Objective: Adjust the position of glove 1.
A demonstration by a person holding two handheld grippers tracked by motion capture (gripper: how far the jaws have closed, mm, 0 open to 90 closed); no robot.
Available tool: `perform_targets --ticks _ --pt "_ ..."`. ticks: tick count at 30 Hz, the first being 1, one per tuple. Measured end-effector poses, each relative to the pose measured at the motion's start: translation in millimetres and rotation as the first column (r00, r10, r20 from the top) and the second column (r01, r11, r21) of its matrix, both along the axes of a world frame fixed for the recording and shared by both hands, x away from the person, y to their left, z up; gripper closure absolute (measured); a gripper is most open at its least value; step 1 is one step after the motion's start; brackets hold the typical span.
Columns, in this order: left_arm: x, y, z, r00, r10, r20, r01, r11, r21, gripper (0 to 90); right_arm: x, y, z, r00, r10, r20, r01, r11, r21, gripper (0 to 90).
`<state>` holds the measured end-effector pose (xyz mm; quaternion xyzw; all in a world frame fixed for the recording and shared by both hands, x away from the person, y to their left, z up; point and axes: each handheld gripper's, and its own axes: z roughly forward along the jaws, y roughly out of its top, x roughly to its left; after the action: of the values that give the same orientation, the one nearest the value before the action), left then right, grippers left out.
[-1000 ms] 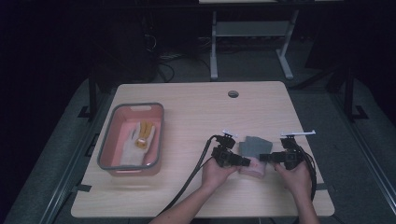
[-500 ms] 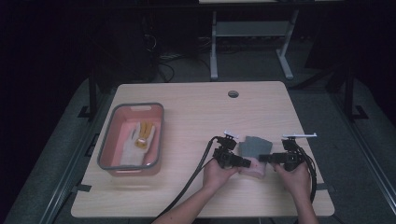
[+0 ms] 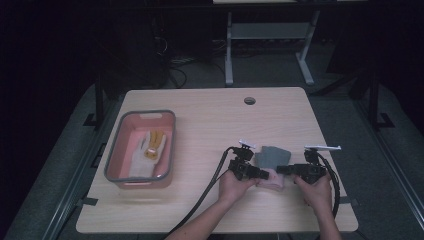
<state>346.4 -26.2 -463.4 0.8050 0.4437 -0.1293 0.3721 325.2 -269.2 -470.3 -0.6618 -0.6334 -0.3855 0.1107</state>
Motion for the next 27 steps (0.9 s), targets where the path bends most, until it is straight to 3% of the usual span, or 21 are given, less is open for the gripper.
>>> perform_targets --ticks 12,15,27 --pt "3.6 3.3 -0.9 0.9998 -0.002 -0.020 0.001 0.9994 -0.035 60.4 1.2 2.0 1.6 0.9997 0.018 0.013 -0.019 1.000 0.007 74.6" --pt "4.2 4.0 -1.2 0.9994 0.011 -0.033 -0.012 0.9982 -0.058 62.3 1.1 1.7 1.9 0.9997 0.018 0.015 -0.019 1.000 0.012 75.6" --pt "4.5 6.5 -0.3 0.9992 0.013 -0.037 -0.016 0.9964 -0.083 64.8 -1.3 4.1 6.7 0.9989 0.027 0.038 -0.027 1.000 -0.002 76.9"
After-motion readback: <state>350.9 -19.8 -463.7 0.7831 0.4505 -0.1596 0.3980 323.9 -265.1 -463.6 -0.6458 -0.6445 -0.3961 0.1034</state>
